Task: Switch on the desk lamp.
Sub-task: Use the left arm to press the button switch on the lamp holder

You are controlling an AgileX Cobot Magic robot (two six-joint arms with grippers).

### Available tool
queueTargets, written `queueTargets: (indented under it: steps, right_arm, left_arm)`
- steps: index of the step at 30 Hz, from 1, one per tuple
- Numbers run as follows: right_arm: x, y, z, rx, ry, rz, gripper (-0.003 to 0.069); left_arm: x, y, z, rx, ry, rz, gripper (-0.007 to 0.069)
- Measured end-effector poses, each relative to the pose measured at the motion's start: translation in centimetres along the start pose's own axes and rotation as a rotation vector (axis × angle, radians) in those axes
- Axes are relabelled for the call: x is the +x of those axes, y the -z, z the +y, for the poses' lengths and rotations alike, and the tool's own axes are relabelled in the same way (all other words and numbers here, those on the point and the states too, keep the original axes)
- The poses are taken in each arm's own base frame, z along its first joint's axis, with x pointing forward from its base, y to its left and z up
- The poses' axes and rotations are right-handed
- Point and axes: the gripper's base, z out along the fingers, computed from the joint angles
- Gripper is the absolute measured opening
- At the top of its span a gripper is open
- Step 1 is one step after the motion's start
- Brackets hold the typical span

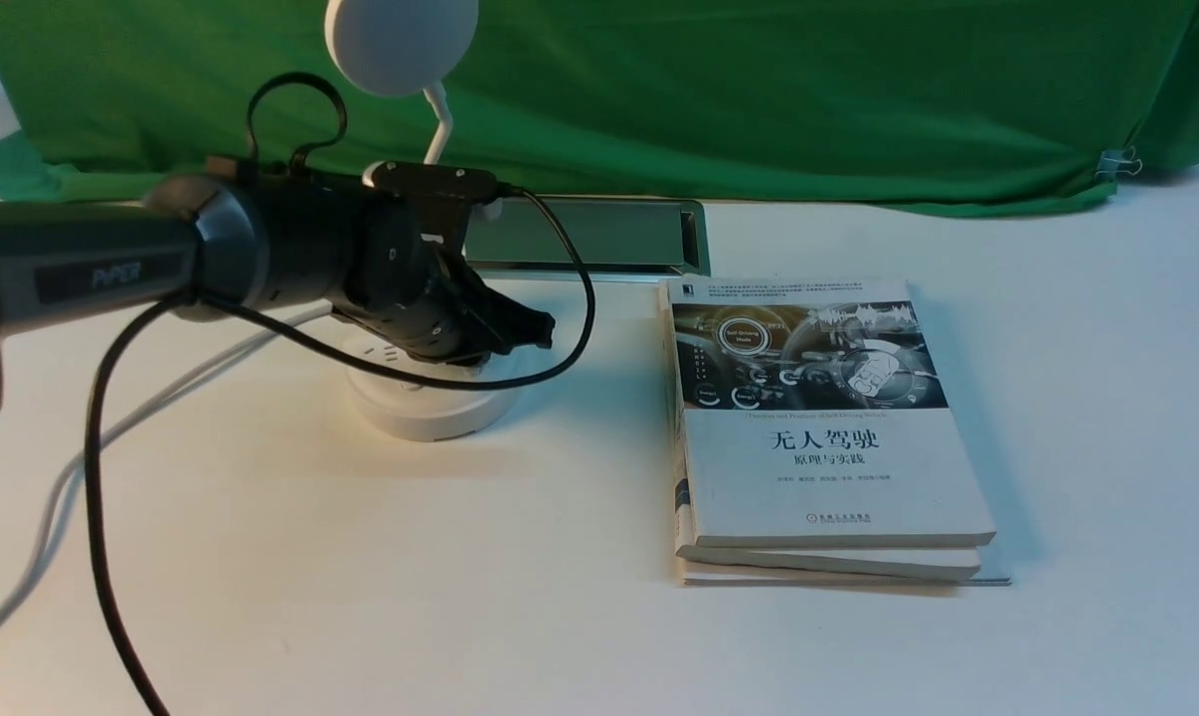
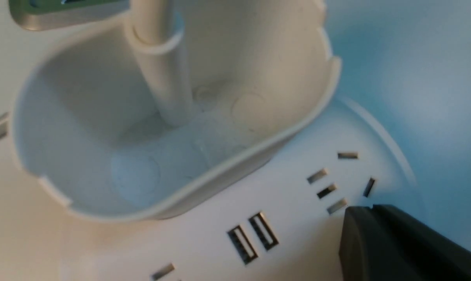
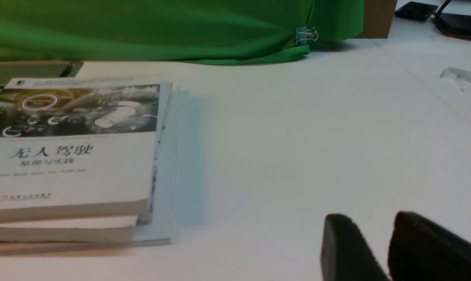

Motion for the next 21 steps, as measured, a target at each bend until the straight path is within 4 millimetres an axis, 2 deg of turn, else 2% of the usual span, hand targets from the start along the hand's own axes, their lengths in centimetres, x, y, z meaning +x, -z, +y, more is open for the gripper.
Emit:
queueTargets:
  steps: [9,21]
  right_arm:
    - [0.0,0.0,0.0,0.000,0.000,0.000,0.0241]
    - [0.0,0.0,0.0,0.000,0.000,0.000,0.0241]
  left_arm:
    - [-0.4,1.9,-0.1,0.001,-0.002,0.001,0.0021]
    - [0.4,1.0,0.0,-0.003,0.002,0.050,0.0021]
